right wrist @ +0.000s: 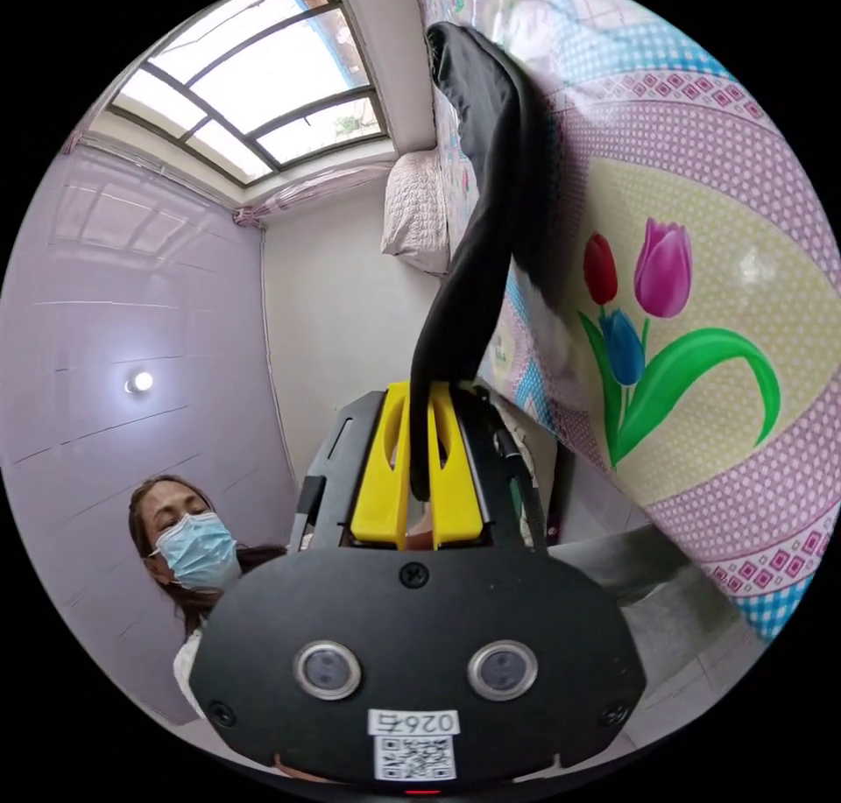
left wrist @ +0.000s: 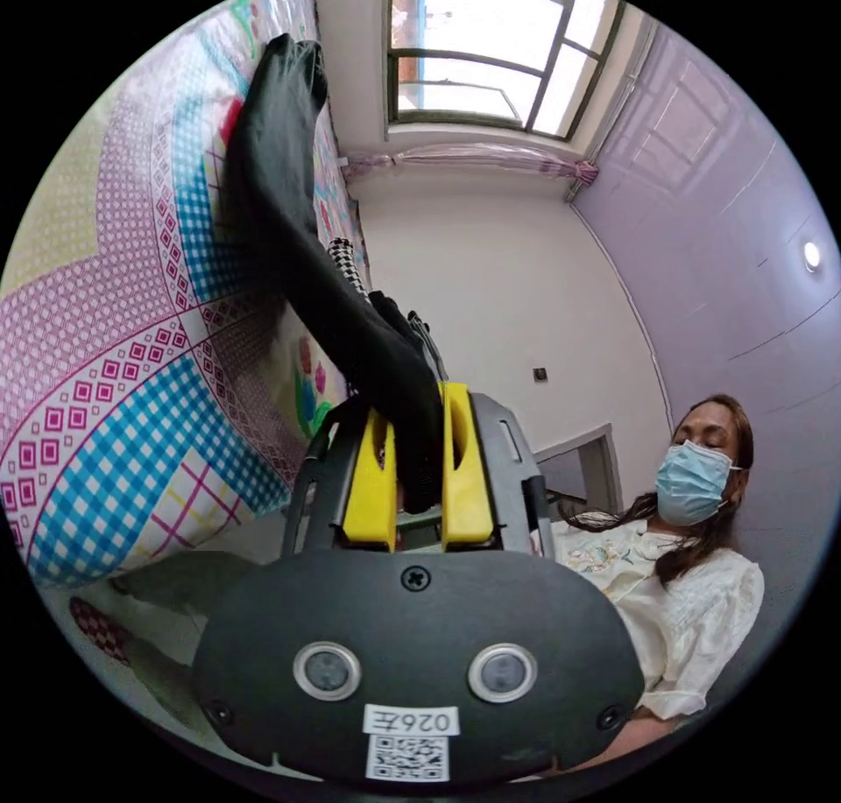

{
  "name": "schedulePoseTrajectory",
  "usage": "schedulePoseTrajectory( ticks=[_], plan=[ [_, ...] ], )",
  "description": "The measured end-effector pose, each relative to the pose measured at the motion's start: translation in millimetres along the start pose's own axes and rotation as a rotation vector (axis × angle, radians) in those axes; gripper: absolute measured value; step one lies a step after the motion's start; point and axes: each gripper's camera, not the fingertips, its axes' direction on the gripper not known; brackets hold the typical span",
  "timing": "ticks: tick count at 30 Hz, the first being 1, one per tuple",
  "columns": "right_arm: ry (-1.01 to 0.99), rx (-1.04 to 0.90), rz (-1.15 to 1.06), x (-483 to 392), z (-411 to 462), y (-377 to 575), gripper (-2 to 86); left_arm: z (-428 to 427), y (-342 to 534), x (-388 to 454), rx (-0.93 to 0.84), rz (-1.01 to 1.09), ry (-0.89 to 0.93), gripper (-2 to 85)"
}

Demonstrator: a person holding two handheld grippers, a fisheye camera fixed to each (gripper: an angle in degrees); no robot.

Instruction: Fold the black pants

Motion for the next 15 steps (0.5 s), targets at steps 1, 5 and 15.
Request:
schedulePoseTrajectory(
  ticks=[1, 5, 15],
  plan=[
    [0.030, 0.001, -0.009, -1.5, -1.6, 2.5, -0.8, -0.1, -0.7, -3.6, -0.029, -0.019, -0.009, 4.7],
    [0.241, -0.008, -0.061, -10.1, -1.6, 24.1, -0.5, -0.1, 15.9, -7.0, -0.084, -0.015, -0.092, 3.4],
    [0.328, -0.068, -0.074, 6.0, 21.4, 134.4, -0.6, -26.9, 126.3, -22.4, -0.216, -0.104, -0.125, 3.0]
  ],
)
